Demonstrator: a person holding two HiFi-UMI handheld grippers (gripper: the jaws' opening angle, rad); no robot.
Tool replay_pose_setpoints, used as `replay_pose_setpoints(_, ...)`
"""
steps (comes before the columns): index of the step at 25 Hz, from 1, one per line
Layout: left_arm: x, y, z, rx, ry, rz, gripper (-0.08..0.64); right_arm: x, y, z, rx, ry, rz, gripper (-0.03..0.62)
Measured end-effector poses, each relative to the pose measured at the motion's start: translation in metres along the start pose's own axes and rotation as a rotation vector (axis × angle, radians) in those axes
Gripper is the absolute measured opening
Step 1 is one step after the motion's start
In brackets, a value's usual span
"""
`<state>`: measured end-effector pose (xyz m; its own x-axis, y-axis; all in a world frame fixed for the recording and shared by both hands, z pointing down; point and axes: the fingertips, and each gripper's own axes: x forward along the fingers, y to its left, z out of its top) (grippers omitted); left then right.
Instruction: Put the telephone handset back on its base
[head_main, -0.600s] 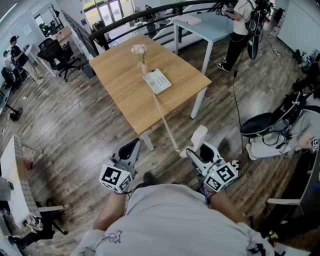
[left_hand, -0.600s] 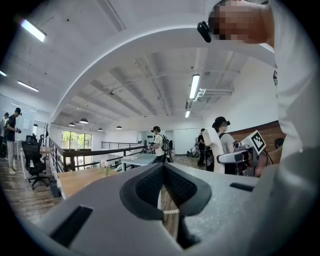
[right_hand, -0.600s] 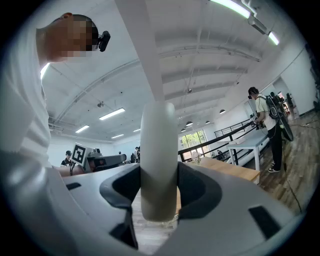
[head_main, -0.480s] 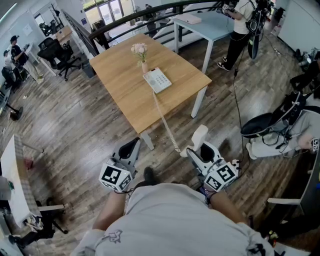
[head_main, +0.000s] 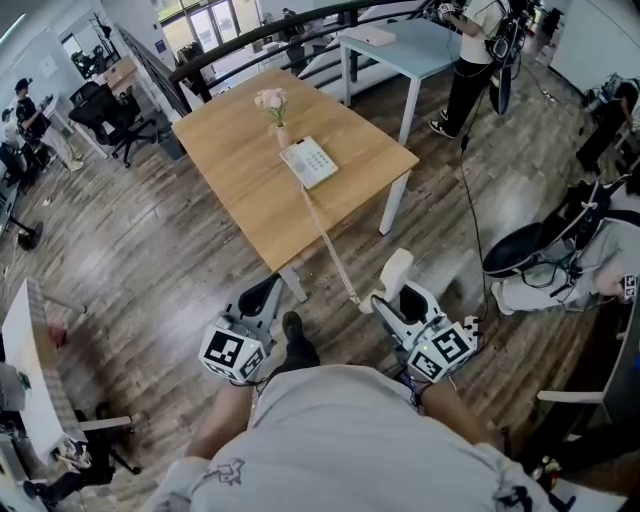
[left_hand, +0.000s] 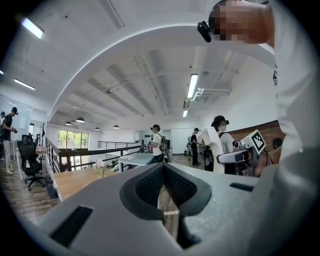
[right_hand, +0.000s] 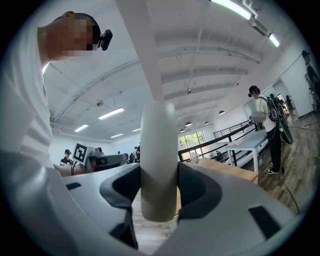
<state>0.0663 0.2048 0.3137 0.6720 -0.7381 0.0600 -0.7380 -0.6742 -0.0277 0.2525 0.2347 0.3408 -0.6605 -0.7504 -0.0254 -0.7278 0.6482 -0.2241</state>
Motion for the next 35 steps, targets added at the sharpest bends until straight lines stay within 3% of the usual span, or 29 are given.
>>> replay_pose_setpoints(8, 0.023, 0.026, -0.004, -0.012, -0.002, -0.023, 0.006, 0.027, -0.014, -0.002, 0.025, 0.017, -0.001, 0.224)
replay_pose_setpoints(17, 0.06, 0.084, -0.022, -0.031, 0.012, -0.046, 0.006, 0.091, -0.038, -0.006, 0.031, 0.04, -0.013, 0.224)
replay_pose_setpoints(35, 0.109, 0.277, -0.011, -0.064, -0.007, -0.156, 0.006, 0.289, -0.049, 0.007, 0.028, 0.054, -0.099, 0.224)
